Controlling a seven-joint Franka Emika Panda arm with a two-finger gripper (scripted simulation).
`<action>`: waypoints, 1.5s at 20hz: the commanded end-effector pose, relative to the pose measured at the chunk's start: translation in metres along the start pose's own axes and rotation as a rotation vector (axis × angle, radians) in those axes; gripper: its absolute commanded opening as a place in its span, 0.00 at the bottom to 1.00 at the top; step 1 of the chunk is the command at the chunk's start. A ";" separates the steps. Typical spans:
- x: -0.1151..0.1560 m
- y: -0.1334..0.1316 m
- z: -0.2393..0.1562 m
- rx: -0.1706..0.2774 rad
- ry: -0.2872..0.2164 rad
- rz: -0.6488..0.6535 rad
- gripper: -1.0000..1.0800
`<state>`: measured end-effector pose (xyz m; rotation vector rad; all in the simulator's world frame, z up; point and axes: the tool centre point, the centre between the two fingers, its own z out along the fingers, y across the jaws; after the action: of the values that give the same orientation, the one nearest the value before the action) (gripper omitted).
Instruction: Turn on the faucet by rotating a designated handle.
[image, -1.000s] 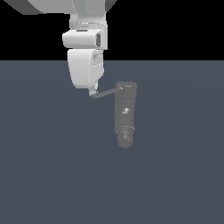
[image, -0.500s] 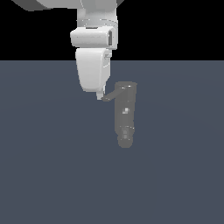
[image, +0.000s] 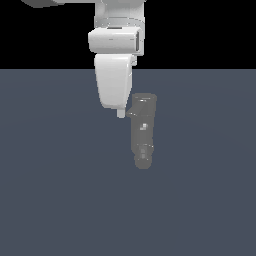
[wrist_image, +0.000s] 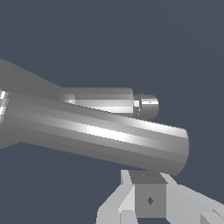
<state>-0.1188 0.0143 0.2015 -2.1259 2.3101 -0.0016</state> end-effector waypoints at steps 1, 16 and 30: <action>0.010 0.000 0.000 0.000 0.000 0.003 0.00; 0.095 0.001 0.000 -0.002 0.001 0.006 0.00; 0.123 -0.027 0.000 -0.002 0.001 -0.012 0.00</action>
<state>-0.1083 -0.1034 0.2015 -2.1483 2.2957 0.0039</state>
